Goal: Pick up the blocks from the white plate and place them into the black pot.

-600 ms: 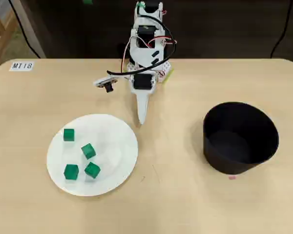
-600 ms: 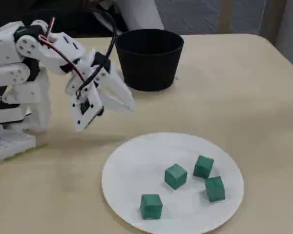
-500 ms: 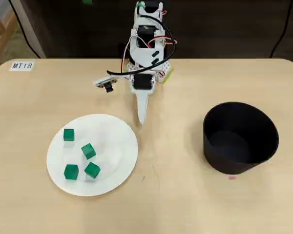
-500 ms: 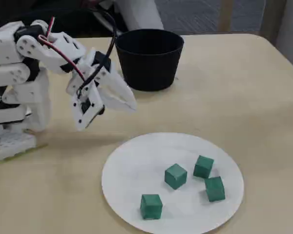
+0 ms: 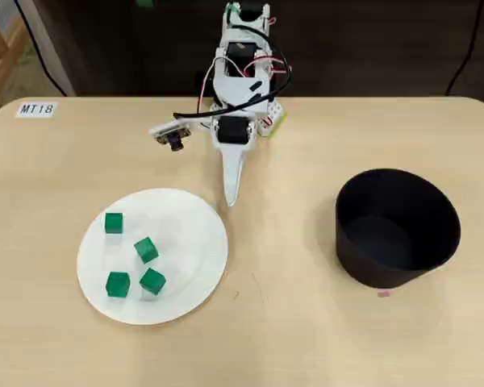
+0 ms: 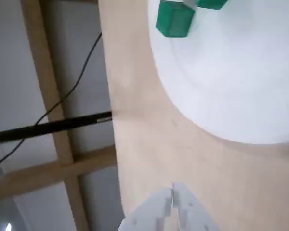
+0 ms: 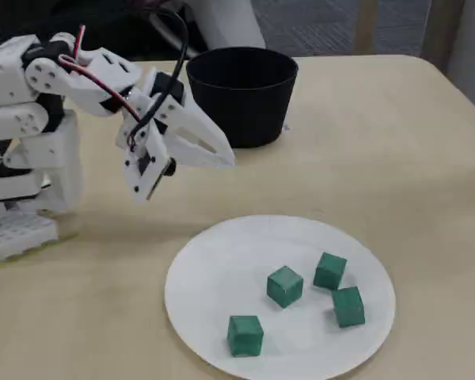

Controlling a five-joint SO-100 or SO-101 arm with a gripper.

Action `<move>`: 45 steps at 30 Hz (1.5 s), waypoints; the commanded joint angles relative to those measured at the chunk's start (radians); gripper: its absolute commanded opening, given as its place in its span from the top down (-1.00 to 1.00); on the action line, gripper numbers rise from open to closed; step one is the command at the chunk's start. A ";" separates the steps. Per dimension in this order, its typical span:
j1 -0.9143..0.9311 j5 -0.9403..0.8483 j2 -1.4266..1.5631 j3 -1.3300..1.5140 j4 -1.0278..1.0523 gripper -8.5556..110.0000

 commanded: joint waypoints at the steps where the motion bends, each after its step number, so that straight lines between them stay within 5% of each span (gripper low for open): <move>1: 0.005 0.005 0.005 0.023 -0.014 0.90; 16: 0.017 0.025 0.005 -0.003 -0.002 0.90; 26: 0.115 -0.017 -0.044 -0.267 0.268 0.90; 36: 0.253 -0.169 -0.798 -1.008 0.566 0.90; 45: 0.431 -0.285 -1.223 -1.397 0.838 0.90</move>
